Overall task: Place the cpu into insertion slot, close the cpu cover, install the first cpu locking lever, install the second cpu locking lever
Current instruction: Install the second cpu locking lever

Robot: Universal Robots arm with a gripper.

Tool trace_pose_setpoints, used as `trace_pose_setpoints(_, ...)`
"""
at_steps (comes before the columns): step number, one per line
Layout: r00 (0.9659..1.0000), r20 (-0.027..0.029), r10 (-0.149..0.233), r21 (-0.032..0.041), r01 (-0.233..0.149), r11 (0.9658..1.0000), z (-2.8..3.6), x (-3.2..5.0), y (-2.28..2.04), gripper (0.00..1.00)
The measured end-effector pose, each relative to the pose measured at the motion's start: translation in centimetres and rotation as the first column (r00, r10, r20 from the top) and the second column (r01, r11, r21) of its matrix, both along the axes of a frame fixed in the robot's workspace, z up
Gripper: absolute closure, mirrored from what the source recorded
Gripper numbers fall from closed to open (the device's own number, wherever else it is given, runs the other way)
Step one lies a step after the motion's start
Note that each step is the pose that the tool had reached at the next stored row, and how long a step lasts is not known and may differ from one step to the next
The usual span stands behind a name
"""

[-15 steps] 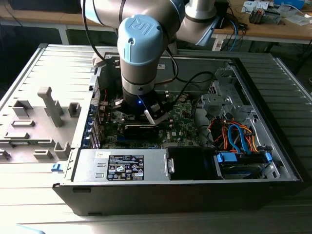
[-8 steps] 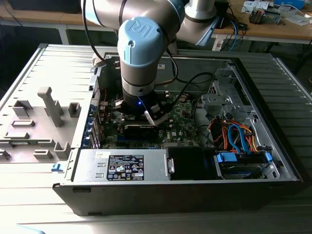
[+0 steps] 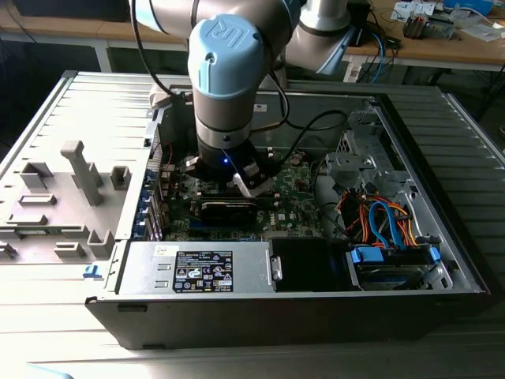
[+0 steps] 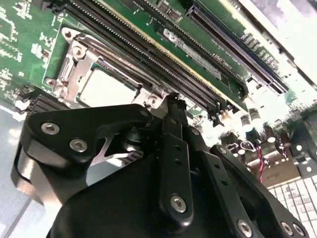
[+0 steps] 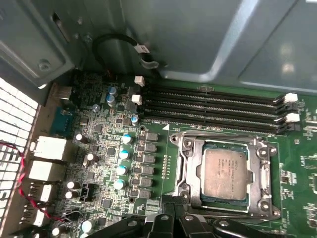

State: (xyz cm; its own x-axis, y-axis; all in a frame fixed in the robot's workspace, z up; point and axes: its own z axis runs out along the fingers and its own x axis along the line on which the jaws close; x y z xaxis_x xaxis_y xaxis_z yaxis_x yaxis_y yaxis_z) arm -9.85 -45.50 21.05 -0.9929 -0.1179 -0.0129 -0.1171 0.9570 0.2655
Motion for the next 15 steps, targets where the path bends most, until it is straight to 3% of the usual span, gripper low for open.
trace_pose_setpoints(5,0.9999,-0.0124,0.000,-0.0425,0.000,0.9991,0.01,1.35,0.58,0.89)
trace_pose_setpoints(10,0.9998,-0.0218,-0.001,-0.0598,-0.001,0.9982,0.01,2.59,1.67,0.89)
trace_pose_setpoints(12,0.9997,-0.0252,-0.001,-0.0712,-0.001,0.9975,0.02,3.30,2.95,0.89)
trace_pose_setpoints(15,0.9997,-0.0259,-0.001,-0.0859,-0.001,0.9963,0.01,3.70,4.10,0.89)
